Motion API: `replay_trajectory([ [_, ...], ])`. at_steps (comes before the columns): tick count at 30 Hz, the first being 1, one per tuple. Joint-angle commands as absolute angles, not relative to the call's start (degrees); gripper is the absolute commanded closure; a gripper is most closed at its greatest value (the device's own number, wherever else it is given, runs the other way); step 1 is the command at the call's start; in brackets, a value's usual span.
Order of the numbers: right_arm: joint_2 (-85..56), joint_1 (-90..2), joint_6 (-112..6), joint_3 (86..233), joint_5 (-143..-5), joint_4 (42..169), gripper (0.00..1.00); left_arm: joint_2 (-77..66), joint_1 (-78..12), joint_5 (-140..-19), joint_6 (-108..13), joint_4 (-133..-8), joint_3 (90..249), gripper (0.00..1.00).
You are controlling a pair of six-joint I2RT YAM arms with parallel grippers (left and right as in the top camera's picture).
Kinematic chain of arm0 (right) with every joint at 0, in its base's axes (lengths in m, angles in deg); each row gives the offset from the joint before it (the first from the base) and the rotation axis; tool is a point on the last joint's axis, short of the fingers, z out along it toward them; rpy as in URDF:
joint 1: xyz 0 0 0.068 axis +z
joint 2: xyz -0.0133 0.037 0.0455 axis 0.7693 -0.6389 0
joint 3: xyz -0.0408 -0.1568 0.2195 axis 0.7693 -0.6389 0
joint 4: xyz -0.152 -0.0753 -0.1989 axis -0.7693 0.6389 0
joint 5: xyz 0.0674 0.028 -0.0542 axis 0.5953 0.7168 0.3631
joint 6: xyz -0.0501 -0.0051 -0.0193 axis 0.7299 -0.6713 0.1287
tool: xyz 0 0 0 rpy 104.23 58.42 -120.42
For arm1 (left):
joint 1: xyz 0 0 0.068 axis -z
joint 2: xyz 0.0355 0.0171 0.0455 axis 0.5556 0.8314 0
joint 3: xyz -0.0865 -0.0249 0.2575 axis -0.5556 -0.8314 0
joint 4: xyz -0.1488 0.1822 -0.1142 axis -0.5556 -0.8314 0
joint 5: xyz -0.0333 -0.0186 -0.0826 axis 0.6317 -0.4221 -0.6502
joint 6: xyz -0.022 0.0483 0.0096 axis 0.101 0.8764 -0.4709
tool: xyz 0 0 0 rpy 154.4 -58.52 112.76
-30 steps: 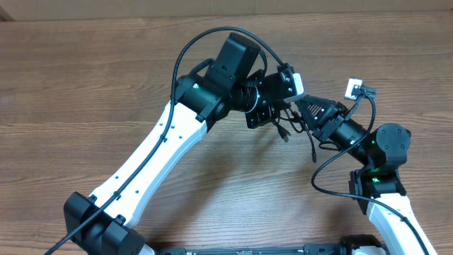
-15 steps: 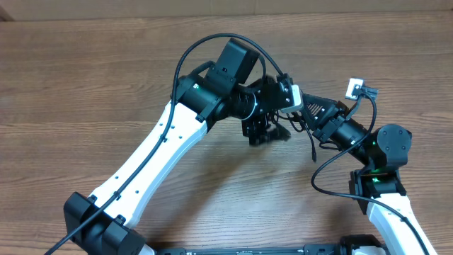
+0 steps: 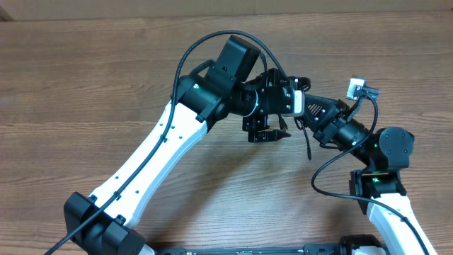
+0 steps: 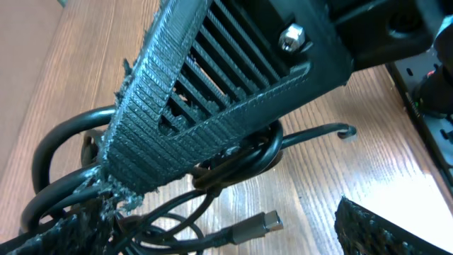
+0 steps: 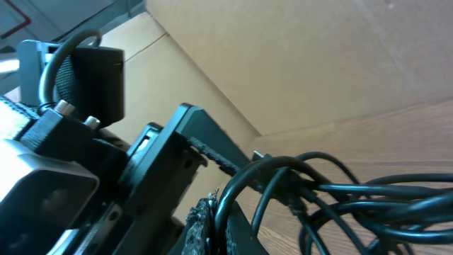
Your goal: Untangle cables
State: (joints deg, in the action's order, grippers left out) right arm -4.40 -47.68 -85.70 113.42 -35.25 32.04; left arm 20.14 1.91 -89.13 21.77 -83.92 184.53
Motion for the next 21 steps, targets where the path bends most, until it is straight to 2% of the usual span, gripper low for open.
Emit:
replay_trajectory([
  [1,-4.3,-47.8,-85.8,114.8,-33.0,30.7,0.96,20.1,2.3,-89.3,25.0,-83.8,185.3,0.03],
  [5,-4.3,-47.8,-85.8,114.8,-33.0,30.8,0.96,20.1,2.3,-91.8,25.0,-84.8,185.3,0.12],
  [11,-4.3,-47.8,-85.8,114.8,-33.0,30.8,0.96,20.1,2.3,-96.5,25.3,-85.5,185.3,0.16],
  [15,-4.3,-47.8,-86.0,114.8,-33.1,30.8,0.96,20.1,2.3,-96.8,26.5,-85.9,185.3,0.20],
  [20,-4.3,-47.8,-86.3,114.8,-33.1,30.7,0.96,20.1,3.4,-96.9,26.9,-85.9,185.3,0.21],
  [21,-4.3,-47.8,-86.4,114.8,-33.1,30.7,0.96,20.1,3.6,-96.8,27.5,-86.0,185.3,0.24],
])
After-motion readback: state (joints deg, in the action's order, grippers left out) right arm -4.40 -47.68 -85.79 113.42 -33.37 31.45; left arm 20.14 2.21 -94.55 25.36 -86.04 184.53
